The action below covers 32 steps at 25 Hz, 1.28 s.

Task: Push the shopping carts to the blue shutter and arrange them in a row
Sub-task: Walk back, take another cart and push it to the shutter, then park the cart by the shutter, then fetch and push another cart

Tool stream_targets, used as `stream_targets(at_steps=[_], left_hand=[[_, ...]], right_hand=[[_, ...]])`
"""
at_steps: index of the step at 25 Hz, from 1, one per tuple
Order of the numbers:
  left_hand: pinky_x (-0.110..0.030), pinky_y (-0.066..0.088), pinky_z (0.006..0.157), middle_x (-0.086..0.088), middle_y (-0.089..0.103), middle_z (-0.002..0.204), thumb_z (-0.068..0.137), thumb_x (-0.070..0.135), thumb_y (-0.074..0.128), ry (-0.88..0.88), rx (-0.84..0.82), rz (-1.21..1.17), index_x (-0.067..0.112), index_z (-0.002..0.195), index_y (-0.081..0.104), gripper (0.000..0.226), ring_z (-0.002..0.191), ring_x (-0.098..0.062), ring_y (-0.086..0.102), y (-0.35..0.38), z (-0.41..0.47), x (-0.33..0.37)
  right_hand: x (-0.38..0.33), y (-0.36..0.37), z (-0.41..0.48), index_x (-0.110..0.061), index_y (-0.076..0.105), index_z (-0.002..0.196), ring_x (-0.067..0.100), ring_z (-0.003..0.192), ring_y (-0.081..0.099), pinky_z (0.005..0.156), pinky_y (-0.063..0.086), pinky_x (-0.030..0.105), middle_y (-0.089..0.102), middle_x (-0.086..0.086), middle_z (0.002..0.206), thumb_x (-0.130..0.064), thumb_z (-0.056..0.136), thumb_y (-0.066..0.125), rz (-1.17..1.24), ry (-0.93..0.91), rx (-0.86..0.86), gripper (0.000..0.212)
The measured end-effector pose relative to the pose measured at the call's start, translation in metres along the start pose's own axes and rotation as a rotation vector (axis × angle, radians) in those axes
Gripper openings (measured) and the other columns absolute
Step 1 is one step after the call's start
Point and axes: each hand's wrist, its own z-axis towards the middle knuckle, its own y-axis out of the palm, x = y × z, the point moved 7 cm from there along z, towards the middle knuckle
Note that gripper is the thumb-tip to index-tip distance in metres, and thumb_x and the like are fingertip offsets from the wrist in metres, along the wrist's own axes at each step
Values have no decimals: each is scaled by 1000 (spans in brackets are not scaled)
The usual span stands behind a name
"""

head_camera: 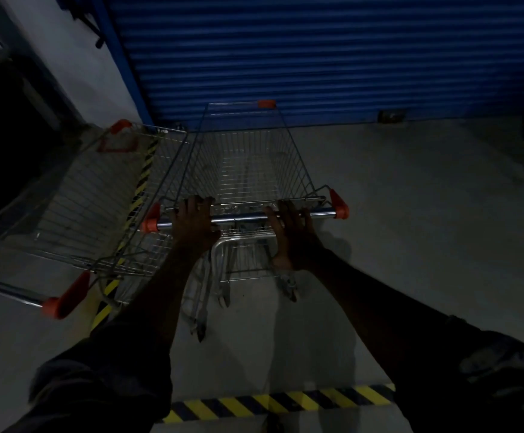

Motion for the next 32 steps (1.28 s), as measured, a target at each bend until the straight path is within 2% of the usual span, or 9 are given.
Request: stream_targets(at_steps=[2, 5, 8, 14, 16, 21, 24, 28, 32], left_hand=[[-49, 43, 85, -11, 59, 122, 49, 44, 90, 62, 3, -20, 19, 135, 57, 95, 107, -36, 57, -2, -12, 2], [-53, 43, 93, -15, 59, 129, 46, 51, 93, 58, -21, -69, 15, 141, 54, 109, 114, -37, 59, -2, -35, 1], [-57, 44, 96, -19, 54, 137, 59, 46, 89, -74, -7, -220, 12, 144, 51, 99, 127, -40, 52, -18, -60, 10], [-55, 43, 103, -11, 52, 143, 68, 58, 58, -117, -59, -312, 23, 146, 49, 86, 130, -39, 48, -63, -136, 70], [-51, 45, 101, -9, 55, 139, 69, 57, 58, -101, -72, -324, 25, 141, 52, 78, 127, -37, 52, -78, -165, 92], [-48, 48, 99, -2, 61, 134, 72, 69, 47, -68, 21, -308, 31, 135, 55, 74, 122, -31, 57, -115, -242, 154], [-50, 47, 100, -4, 61, 134, 73, 69, 41, -17, 71, -299, 28, 137, 55, 77, 122, -31, 58, -131, -288, 192], [-51, 45, 103, -3, 57, 140, 76, 62, 46, 52, 112, -310, 29, 144, 50, 76, 126, -29, 54, -153, -333, 231], [-46, 45, 103, -3, 55, 142, 74, 65, 42, 114, 112, -328, 28, 147, 48, 82, 128, -29, 51, -168, -360, 258]], right_hand=[[1, -6, -5, -24, -2, 163, 31, 156, -11, 122, -10, 55, -8, 13, 169, -44, 79, 76, 23, 6, 5, 117], [2, -17, -20, -21, 19, 162, 33, 156, 6, 124, 9, 54, 15, 12, 168, -44, 82, 74, 191, 59, 73, 100], [6, -31, -48, -17, 41, 152, 37, 144, 35, 112, 36, 54, 42, 13, 155, -46, 84, 68, 263, 132, 204, 79], [28, -58, -136, -24, 61, 133, 30, 122, 59, 97, 51, 44, 65, 5, 131, -66, 82, 48, 446, 205, 287, 67], [38, -65, -163, -23, 65, 122, 31, 112, 63, 91, 53, 41, 68, 3, 119, -64, 85, 49, 448, 194, 282, 58], [56, -85, -252, -24, 58, 126, 33, 119, 56, 94, 46, 40, 65, 5, 126, -57, 94, 52, 363, 183, 249, 46], [60, -95, -310, -26, 57, 133, 32, 123, 54, 97, 41, 39, 64, 5, 131, -55, 95, 54, 294, 152, 325, 47], [62, -105, -372, -26, 55, 139, 30, 126, 52, 104, 36, 41, 62, 4, 135, -53, 94, 59, 290, 170, 414, 52], [67, -106, -428, -24, 63, 132, 30, 115, 60, 93, 42, 41, 69, 3, 123, -52, 91, 56, 256, 237, 515, 50]])
